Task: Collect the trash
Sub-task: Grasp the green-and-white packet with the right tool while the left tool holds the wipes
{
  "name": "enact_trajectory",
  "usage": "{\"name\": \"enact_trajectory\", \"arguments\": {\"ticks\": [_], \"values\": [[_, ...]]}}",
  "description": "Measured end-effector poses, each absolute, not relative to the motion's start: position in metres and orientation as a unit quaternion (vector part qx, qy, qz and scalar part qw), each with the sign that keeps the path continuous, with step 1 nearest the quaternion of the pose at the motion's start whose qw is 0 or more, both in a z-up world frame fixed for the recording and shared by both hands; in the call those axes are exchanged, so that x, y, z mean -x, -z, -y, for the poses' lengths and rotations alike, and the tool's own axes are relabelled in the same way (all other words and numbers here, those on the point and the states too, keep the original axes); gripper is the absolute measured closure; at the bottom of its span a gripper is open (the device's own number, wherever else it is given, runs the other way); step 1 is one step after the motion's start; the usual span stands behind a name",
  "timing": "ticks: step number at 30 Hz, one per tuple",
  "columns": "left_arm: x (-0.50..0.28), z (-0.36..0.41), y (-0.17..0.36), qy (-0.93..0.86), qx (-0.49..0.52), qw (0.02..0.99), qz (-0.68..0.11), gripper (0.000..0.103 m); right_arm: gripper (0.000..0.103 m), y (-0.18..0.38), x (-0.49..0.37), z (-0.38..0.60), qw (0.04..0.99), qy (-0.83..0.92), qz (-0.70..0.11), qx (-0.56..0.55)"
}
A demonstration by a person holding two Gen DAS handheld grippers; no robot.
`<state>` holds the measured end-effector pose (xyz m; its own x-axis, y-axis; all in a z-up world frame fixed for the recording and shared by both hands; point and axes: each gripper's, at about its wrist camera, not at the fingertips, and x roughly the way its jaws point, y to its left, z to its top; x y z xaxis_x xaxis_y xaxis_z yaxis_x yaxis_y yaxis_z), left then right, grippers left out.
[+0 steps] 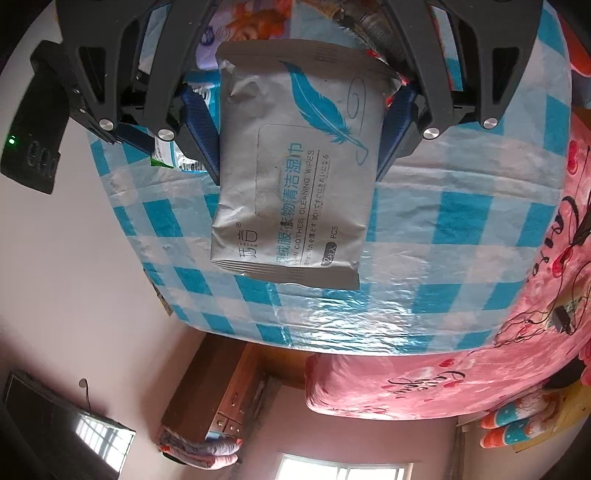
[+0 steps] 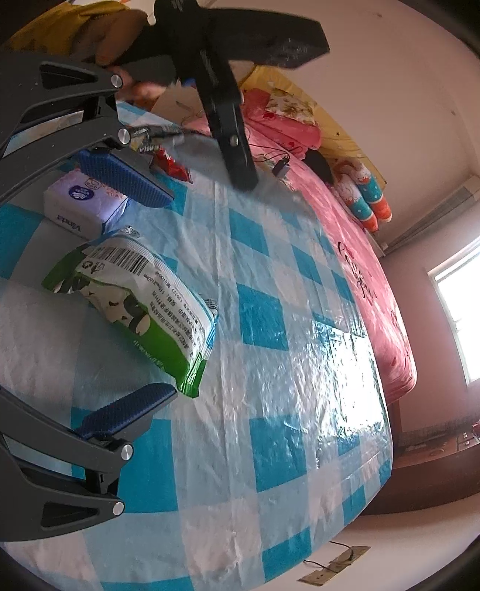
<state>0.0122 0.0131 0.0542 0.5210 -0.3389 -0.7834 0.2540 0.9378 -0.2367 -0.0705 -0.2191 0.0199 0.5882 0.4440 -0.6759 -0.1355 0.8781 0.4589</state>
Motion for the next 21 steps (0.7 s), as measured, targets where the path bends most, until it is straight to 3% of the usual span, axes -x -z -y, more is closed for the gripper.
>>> {"name": "enact_trajectory", "arguments": {"ticks": [6,12,15,21], "values": [[-0.002,-0.033,-0.059,0.171,0.066,0.872,-0.453,0.025,0.012,-0.019,0.065,0.212,0.878,-0.154,-0.424,-0.161],[0.009,-0.049,-0.065,0.175,0.089,0.874,-0.445,0.025,0.024,-0.017,0.060,0.203,0.882,-0.144,-0.426,-0.137],[0.014,-0.058,-0.069,0.178,0.099,0.875,-0.440,0.025,0.039,-0.016,0.058,0.198,0.884,-0.140,-0.428,-0.126],[0.024,-0.077,-0.071,0.180,0.118,0.875,-0.434,0.025,0.048,-0.015,0.056,0.194,0.884,-0.143,-0.429,-0.119]]}}
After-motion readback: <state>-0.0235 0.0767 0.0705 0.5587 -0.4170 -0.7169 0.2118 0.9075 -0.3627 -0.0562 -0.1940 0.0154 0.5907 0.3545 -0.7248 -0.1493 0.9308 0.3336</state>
